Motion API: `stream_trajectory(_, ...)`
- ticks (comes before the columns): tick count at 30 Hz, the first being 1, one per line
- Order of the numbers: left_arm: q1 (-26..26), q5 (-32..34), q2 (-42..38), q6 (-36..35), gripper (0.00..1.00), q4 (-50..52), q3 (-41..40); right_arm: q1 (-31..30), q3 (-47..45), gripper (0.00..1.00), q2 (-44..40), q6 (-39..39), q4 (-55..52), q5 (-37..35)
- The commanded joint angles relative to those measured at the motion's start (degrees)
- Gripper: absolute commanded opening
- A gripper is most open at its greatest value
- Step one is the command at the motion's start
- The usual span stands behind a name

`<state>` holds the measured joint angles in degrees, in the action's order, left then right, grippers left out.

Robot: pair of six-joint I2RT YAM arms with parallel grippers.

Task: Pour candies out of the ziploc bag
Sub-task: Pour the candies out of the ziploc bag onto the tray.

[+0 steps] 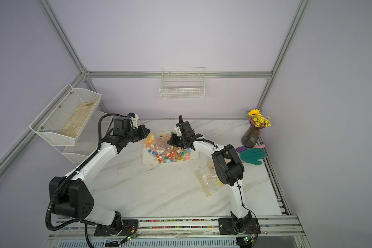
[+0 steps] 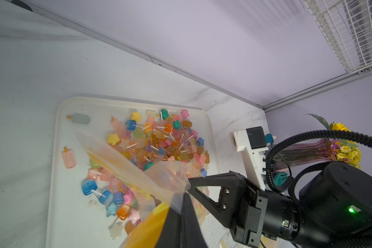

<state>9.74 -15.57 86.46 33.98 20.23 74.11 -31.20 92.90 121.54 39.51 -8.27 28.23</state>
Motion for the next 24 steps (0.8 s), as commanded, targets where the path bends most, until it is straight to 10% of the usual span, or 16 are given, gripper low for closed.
stream_trajectory(1,-0.94,0.91,-0.98,-2.29,0.0,-0.66,6.7,0.09,2.16,0.0,2.03,-0.76,-1.06,0.31)
stream_trajectory(24,-1.39,1.78,-1.73,-3.66,0.0,4.05,11.07,1.76,7.27,0.0,6.25,-1.73,-1.7,-0.31)
